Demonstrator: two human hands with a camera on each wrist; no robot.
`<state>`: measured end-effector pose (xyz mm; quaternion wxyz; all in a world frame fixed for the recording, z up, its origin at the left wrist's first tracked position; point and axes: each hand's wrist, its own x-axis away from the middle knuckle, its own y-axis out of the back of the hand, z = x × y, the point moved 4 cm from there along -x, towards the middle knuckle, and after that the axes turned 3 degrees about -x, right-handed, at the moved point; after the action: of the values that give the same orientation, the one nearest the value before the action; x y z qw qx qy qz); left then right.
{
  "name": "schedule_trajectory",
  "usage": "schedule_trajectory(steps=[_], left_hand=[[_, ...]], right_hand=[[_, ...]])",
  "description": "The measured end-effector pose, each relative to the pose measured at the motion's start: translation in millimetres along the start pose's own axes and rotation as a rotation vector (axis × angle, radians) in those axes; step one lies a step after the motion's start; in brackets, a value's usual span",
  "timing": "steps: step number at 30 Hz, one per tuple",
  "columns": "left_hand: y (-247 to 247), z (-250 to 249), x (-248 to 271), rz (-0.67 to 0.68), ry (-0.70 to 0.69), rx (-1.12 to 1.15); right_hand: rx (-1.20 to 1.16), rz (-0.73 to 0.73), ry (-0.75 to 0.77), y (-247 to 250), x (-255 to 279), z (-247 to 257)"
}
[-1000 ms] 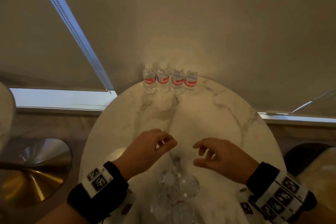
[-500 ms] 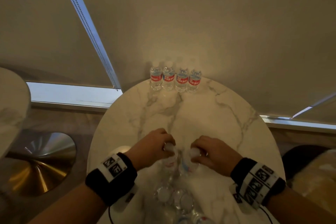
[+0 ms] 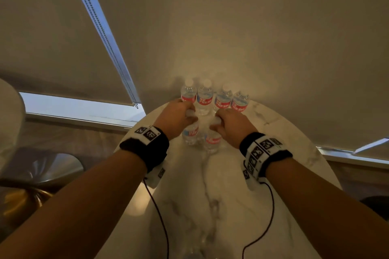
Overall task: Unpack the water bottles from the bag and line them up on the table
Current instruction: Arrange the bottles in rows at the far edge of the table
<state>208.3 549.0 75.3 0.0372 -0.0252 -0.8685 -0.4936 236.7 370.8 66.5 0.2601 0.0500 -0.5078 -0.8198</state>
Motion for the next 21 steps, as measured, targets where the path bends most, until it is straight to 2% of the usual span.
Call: schedule_trajectory(steps=[6, 11, 17, 21], left_hand=[[1, 16, -51, -0.049, 0.038, 0.013], [2, 23, -68, -0.067, 0.037, -0.024], [-3, 29, -63, -0.091, 0.040, 0.011], [0, 36, -40, -0.138, 0.071, 0.110]], right_hand=[[-0.020, -0.130, -0.037, -4, -62, 15], [-0.018, -0.203, -0.086, -3, -84, 13], [-0.068, -0.177, -0.107, 3, -75, 9], [-0.128, -0.144, -0.116, 16, -39, 4]])
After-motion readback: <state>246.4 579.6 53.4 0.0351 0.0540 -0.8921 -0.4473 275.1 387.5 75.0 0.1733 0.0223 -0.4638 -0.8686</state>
